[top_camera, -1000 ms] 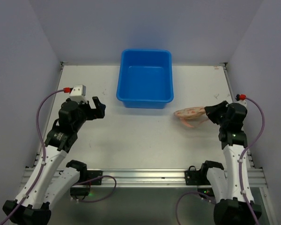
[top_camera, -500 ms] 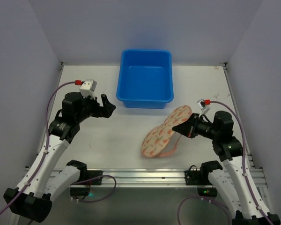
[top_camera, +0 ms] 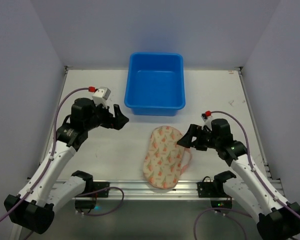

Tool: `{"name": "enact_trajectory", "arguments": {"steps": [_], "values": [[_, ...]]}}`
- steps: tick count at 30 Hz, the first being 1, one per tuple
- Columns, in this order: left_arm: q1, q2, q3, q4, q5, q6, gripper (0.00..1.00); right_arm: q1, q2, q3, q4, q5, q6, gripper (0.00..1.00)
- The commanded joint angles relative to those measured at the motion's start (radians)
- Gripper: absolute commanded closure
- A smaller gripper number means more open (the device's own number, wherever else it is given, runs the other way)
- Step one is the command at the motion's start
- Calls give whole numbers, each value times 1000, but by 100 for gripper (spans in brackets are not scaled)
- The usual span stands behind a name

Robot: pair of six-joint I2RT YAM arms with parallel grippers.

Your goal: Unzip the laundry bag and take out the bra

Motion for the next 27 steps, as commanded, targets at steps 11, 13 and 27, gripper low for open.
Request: {"name": "enact_trajectory", "arguments": {"steps": [11,13,27], "values": [[-382,147,-64,99,-165,-135,0,0,-78,40,-135,289,-28,11],[-425,199,-71,120,-204,-164,0,0,-69,26,-109,248,-21,11],[-535,444,-171,442,-301,-299,5,2,-51,-44,-22,172,-28,15]]}}
